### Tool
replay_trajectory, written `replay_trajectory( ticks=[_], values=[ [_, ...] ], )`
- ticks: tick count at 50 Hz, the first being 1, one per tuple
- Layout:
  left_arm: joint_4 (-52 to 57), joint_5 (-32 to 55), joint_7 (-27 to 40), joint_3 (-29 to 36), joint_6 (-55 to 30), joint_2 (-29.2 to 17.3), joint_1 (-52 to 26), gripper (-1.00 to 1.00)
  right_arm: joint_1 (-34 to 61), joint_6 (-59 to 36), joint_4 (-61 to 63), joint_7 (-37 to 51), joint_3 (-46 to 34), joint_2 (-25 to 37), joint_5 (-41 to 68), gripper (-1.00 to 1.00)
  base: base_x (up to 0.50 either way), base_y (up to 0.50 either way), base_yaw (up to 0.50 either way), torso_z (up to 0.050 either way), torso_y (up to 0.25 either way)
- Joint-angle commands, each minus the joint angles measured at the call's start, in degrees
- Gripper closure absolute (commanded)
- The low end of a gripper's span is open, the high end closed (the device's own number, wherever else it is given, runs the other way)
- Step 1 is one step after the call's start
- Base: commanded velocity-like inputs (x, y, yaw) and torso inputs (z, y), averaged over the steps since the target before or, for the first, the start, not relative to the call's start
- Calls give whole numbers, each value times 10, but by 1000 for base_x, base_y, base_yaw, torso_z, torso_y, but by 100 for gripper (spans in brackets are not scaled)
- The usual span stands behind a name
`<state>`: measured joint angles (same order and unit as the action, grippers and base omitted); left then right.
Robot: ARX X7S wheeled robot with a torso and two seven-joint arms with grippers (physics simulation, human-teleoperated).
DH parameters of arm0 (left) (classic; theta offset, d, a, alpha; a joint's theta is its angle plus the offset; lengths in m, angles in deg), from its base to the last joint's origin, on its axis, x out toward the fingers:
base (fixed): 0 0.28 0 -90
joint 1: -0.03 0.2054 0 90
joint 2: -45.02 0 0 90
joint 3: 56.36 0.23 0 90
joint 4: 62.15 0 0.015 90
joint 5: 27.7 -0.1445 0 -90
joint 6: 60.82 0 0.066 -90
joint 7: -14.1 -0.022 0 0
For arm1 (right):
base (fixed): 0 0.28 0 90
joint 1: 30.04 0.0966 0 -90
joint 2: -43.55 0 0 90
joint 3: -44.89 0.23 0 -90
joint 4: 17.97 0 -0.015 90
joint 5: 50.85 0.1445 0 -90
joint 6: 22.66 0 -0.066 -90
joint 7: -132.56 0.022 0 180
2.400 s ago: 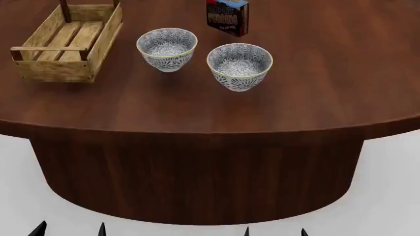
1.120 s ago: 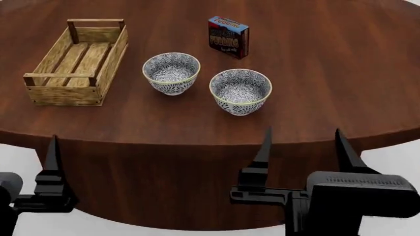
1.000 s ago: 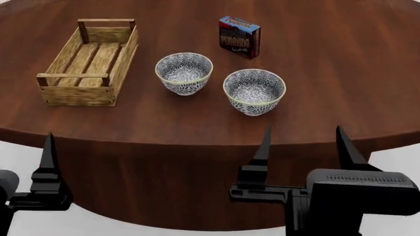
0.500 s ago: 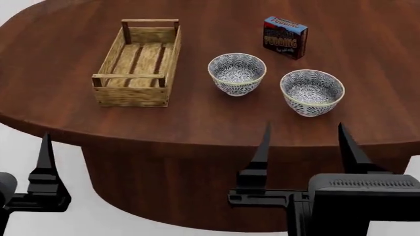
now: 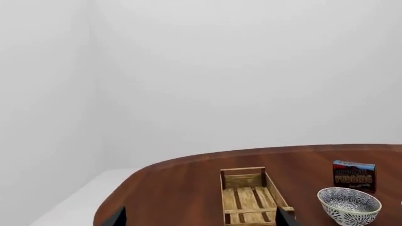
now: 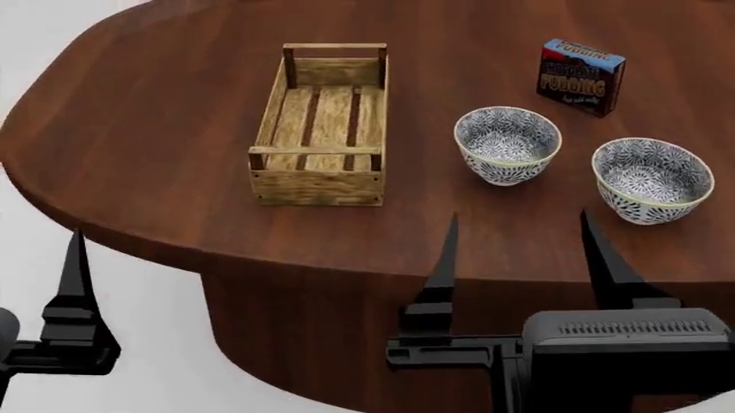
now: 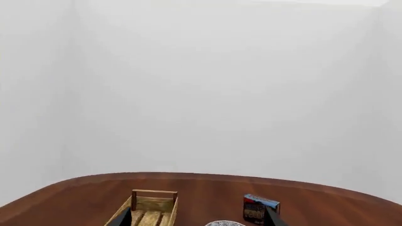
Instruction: Stack the left bowl on the right bowl and place them in the tray.
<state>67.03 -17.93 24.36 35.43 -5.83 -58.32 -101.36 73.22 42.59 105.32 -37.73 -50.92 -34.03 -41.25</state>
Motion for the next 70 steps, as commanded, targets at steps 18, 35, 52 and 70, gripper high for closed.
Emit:
replay_trajectory(
  ticks=[18,35,52,70],
  values=[
    [21,4,8,11,-3,-9,9,-100,-7,6,15,-1,8,8,28,-100,495,79,0,0,0],
    [35,10,12,8,2,-15,15,-100,-10,-1,31,6,7,13,36,-100,500,0,0,0,1],
    [33,21,5,14,16,-20,19,-100,-8,0,26,10,6,17,43,-100,500,0,0,0,1],
    [41,28,6,14,25,-26,24,-100,-9,-2,32,16,9,22,51,-100,500,0,0,0,1]
  ],
)
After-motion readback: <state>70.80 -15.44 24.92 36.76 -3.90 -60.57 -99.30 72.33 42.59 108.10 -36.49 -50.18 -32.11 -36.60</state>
